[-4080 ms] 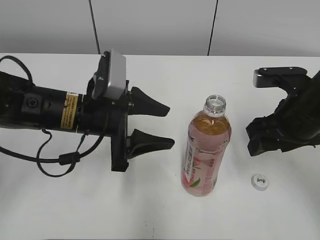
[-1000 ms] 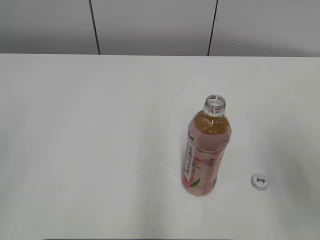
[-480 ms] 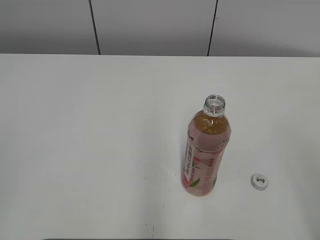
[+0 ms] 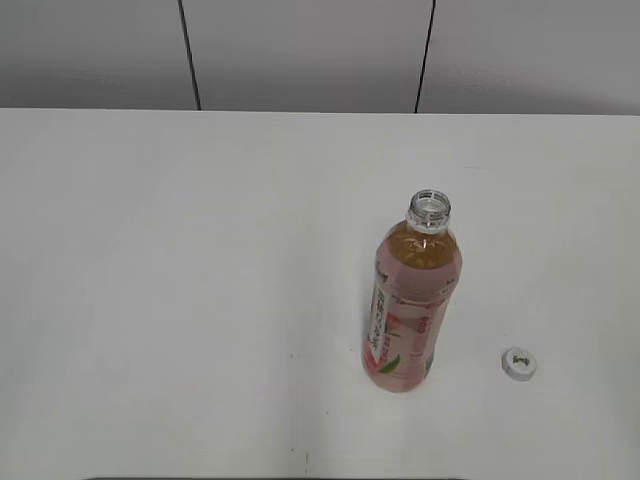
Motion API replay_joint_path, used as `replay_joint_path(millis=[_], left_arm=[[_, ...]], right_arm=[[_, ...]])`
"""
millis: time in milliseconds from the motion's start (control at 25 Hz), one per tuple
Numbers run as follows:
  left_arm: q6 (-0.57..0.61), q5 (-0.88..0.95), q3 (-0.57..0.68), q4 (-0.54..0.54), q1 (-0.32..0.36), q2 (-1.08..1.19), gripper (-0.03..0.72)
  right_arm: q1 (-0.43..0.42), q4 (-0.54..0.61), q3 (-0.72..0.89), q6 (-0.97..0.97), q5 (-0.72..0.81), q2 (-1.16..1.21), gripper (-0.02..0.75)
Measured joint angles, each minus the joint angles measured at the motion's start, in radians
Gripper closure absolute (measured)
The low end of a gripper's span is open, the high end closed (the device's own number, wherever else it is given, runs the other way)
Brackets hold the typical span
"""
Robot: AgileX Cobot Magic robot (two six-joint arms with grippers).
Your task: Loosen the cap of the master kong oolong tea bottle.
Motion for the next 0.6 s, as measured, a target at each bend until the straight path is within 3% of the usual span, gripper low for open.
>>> replay_joint_path(millis=[600], left_arm=[[0.009,0.0,0.0,0.0,0.0,0.0,0.444]], right_arm=[[0.0,0.0,0.0,-0.095,-0.001,0.0,0.287]])
